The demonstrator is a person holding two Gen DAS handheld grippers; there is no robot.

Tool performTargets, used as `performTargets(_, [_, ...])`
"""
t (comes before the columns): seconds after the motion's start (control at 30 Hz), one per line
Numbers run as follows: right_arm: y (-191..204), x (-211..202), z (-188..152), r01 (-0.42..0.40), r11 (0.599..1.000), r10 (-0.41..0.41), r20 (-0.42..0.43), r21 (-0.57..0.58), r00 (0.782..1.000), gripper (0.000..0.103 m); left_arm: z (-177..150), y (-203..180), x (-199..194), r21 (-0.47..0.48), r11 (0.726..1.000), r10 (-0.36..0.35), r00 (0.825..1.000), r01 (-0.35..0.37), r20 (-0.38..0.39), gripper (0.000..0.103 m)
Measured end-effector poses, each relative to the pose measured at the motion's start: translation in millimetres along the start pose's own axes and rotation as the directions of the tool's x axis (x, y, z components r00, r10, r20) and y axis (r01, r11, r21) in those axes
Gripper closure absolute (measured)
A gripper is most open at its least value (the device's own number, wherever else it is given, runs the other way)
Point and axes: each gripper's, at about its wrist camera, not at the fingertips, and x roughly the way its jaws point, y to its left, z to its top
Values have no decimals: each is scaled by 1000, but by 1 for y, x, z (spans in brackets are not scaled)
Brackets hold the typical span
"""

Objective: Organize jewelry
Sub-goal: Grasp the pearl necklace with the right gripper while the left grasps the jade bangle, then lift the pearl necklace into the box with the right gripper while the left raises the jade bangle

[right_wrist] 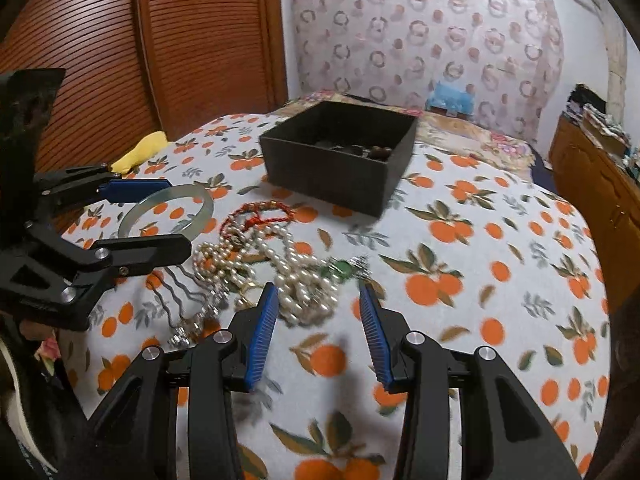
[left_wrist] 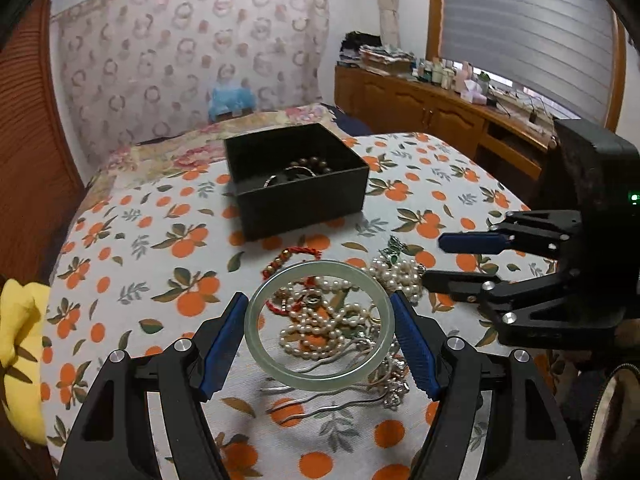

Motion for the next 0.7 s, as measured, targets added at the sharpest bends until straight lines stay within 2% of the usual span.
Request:
performTargets(0.07, [4,8,5,-29,1000,29,-11,-1,1000,65,-1,5,-3,-13,1000,4,1000,-4,7,34])
performTargets(0.2, [13,21,13,-26,999,25,-31,-31,999,66,-2,11,-4,-31,999,8,1000,-8,11,34])
performTargets(0.4, [24,43,18,67,992,-76,-77,-111,994,66,-6,14,-4,-41,999,7,1000,-7,9,34])
performTargets(0.47, [23,45,17,74,990,-85,-85,-118,993,73,-6,14,-4,-40,999,8,1000,-7,9,34])
performTargets(0.53, [22,44,16,73,990,-83,-81,-121,993,75,-6,14,-4,-42,999,7,1000,-7,9,34])
performTargets(0.63, [18,35,18,61,992,-68,-63,-110,996,95,-6,14,-3,-42,999,7,1000,-6,9,34])
performTargets(0.7, [15,30,20,63,992,-69,-52,-109,996,95,-6,14,-3,-43,999,7,1000,-7,9,34])
